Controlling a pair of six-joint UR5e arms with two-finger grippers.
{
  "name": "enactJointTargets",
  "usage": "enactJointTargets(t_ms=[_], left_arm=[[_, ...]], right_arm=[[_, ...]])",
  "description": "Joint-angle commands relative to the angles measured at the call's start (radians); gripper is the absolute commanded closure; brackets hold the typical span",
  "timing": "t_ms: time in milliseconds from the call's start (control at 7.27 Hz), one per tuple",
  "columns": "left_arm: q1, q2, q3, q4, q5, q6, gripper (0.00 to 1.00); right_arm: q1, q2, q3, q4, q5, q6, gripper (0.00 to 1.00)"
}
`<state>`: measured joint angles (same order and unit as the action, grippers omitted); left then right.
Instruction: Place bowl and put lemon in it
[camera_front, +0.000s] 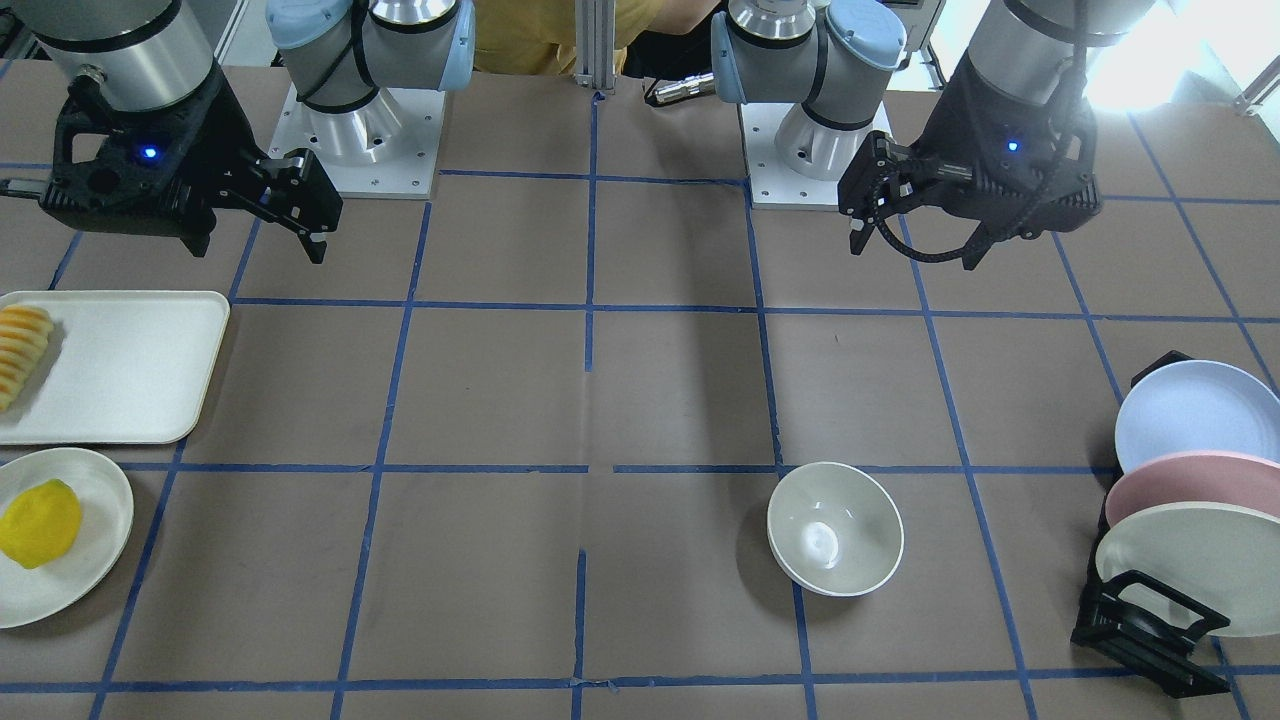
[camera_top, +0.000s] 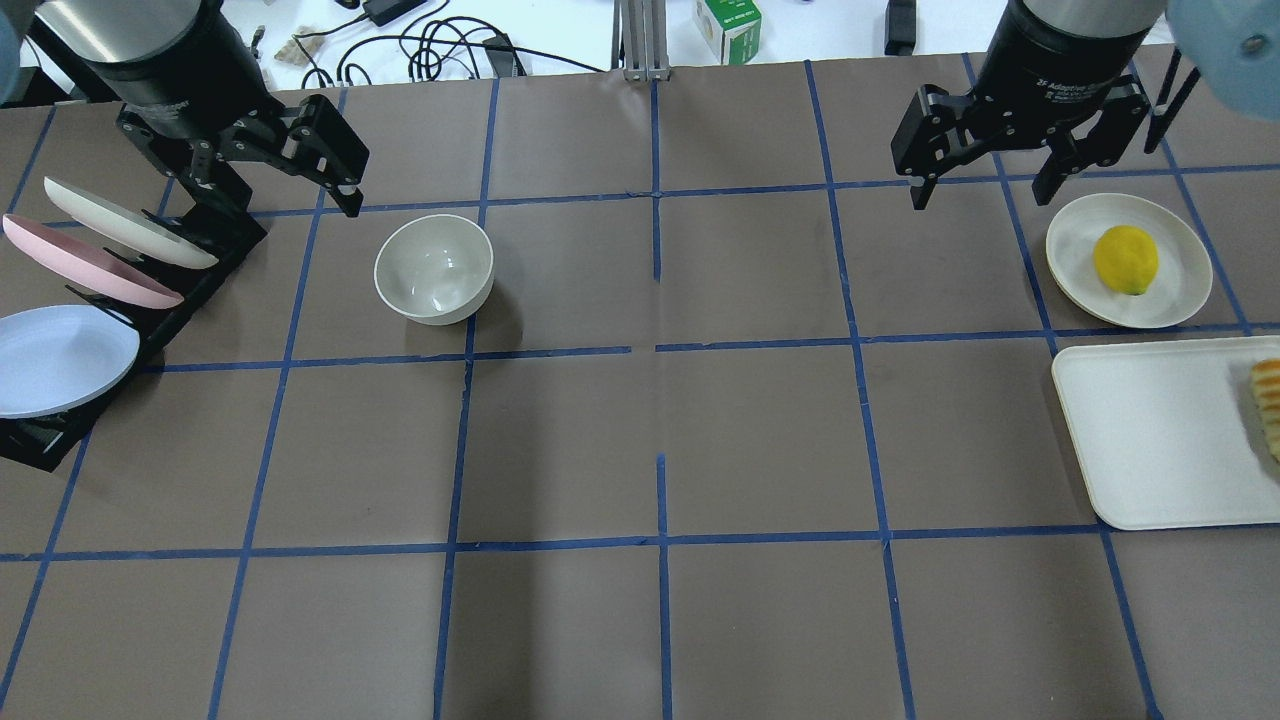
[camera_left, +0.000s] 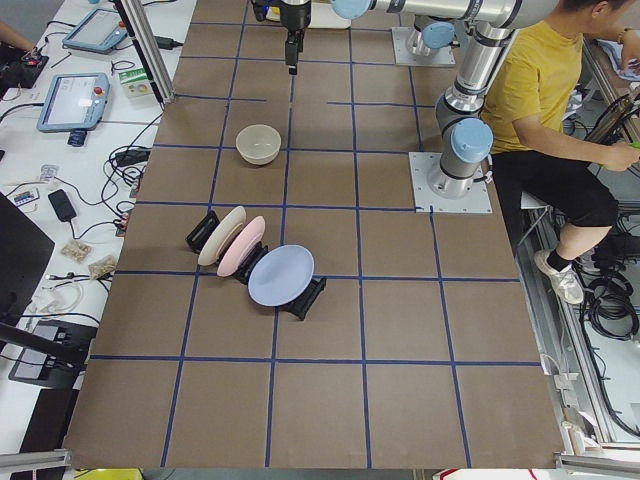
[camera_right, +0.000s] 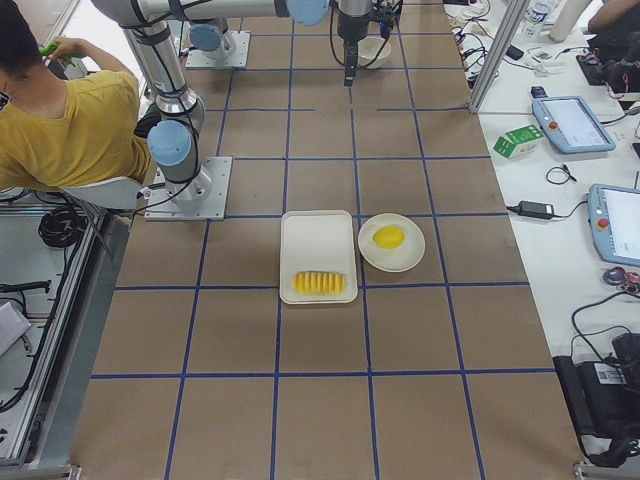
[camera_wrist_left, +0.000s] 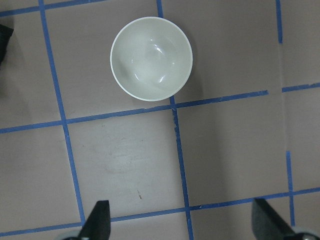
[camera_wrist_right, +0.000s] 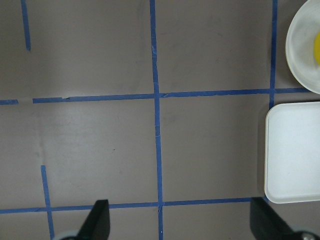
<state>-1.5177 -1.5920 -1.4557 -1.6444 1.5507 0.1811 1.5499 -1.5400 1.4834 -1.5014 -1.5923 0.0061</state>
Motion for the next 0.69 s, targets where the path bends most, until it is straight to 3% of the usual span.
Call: enactJointTargets(t_ms=[0, 550], left_arm=[[0.002, 0.001, 0.0, 0.0, -0.003, 0.0, 0.0], [0.004, -0.002, -0.002, 0.0, -0.001, 0.0, 0.0]], right_arm=[[-0.002, 0.001, 0.0, -0.006, 0.002, 0.0, 0.0], [-0.019, 0.012, 0.0, -0.011, -0.006, -0.002, 0.0]])
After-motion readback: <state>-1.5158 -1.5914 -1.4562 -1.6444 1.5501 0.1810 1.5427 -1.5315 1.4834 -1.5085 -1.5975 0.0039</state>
